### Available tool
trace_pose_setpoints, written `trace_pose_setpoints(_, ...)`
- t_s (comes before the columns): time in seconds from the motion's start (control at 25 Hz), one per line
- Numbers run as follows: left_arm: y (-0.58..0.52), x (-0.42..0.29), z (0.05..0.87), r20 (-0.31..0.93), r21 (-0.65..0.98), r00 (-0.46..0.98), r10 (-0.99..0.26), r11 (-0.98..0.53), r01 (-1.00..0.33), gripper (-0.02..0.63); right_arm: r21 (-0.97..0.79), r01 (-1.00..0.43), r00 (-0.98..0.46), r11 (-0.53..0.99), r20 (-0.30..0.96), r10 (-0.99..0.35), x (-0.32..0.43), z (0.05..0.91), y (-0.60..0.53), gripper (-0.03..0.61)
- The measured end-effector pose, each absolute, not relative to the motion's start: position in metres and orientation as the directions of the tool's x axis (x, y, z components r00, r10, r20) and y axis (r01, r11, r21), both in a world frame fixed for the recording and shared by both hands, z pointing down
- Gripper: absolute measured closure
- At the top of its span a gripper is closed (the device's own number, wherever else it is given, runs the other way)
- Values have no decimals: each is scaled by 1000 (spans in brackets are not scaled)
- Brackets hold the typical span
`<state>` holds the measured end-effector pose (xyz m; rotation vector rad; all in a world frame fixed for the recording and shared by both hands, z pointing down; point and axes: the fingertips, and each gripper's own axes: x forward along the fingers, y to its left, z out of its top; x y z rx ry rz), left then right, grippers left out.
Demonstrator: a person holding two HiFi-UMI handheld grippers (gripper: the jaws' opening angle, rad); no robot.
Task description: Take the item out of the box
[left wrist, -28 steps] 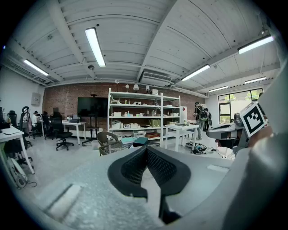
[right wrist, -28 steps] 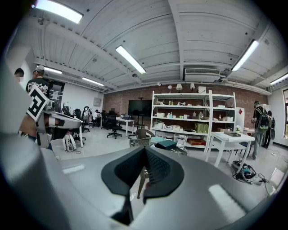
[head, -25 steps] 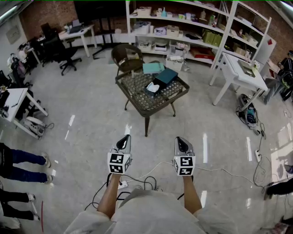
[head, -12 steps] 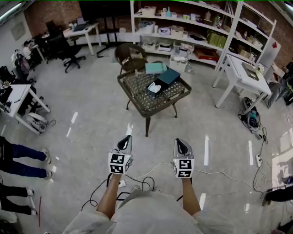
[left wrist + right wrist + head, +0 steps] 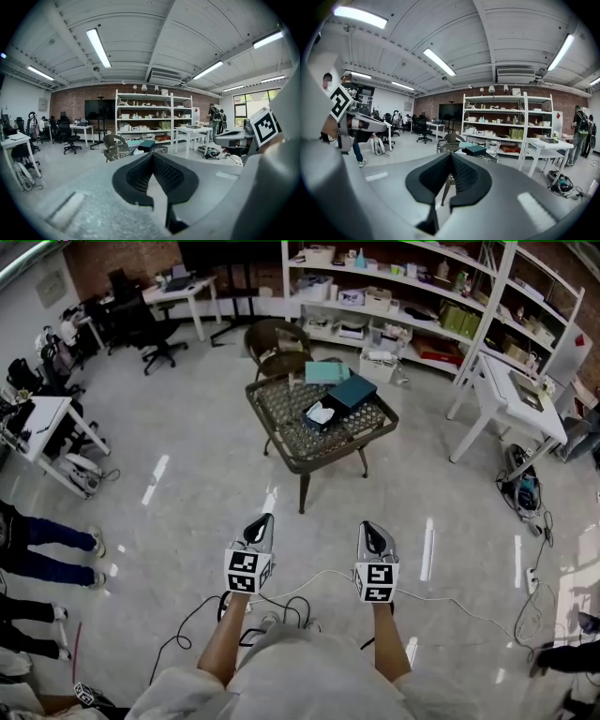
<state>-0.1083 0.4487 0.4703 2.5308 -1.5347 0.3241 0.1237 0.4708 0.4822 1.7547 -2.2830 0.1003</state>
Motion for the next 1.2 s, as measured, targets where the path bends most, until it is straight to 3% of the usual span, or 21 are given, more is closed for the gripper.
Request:
trace_pose_setpoints(0.68,407,-96,478,281,17,436,-855,-450,-893,611,100,-952,-257,290,254,-932,131,489,427,578)
trace_pose_setpoints(1.2,248,-97,499,263,73,515,-816,-516,-854,611,143,-958,-203,249,275,-940,118,497,284,578)
